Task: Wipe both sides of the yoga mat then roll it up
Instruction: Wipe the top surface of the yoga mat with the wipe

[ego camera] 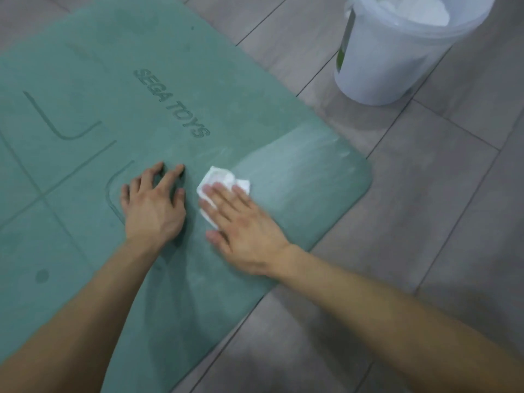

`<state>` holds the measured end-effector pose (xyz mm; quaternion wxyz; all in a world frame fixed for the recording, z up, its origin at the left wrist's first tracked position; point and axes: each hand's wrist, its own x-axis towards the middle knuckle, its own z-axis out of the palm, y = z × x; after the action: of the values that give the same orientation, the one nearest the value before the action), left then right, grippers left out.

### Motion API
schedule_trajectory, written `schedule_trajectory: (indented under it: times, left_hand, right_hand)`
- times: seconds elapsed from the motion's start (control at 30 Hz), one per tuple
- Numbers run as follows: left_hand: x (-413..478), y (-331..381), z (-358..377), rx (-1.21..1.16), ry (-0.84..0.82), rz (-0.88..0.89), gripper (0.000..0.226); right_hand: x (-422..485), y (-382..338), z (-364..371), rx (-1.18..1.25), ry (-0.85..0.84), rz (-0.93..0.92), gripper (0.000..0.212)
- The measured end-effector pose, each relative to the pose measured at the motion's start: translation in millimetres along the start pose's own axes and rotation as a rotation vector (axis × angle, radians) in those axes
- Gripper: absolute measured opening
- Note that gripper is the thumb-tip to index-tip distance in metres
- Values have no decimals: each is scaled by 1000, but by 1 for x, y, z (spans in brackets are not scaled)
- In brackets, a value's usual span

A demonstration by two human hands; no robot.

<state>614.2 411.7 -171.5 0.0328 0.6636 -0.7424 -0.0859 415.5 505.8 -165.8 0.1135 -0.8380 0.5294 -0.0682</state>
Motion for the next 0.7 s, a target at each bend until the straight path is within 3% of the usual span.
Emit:
schedule_trajectory:
  times: [0.07,0.1,0.23,0.3,0.33,0.4,0.47,0.53,0.7]
  left_hand:
    - [-1,-4,-2,14,0,16,53]
    - [-2,-3,-3,26,-7,29,54]
    - [-4,-3,-7,52,-47,34,55]
    - [-3,2,-10,52,-65,30,56]
    - [-3,3,-13,45,-70,29,56]
    - [-4,3,-17,52,-64,52,55]
    - [-4,-1,-21,96,-57,99,57]
    - [-1,-8,-30,137,-107,150,59]
    - [11,-12,-52,136,-261,173,72]
  right_hand:
    - [-1,5,-1,1,-49,-214,63]
    - [6,34,-6,11,-8,-186,63]
    - [36,165,-55,-19,-38,427,74]
    - [46,167,-56,-14,32,533,77]
    - [50,143,-46,-17,88,498,77]
    - [46,69,-16,8,134,219,72]
    - [30,11,0,12,-15,-139,70]
    - [33,26,-9,-3,-54,-248,69]
    - [75,167,-52,-13,-23,433,78]
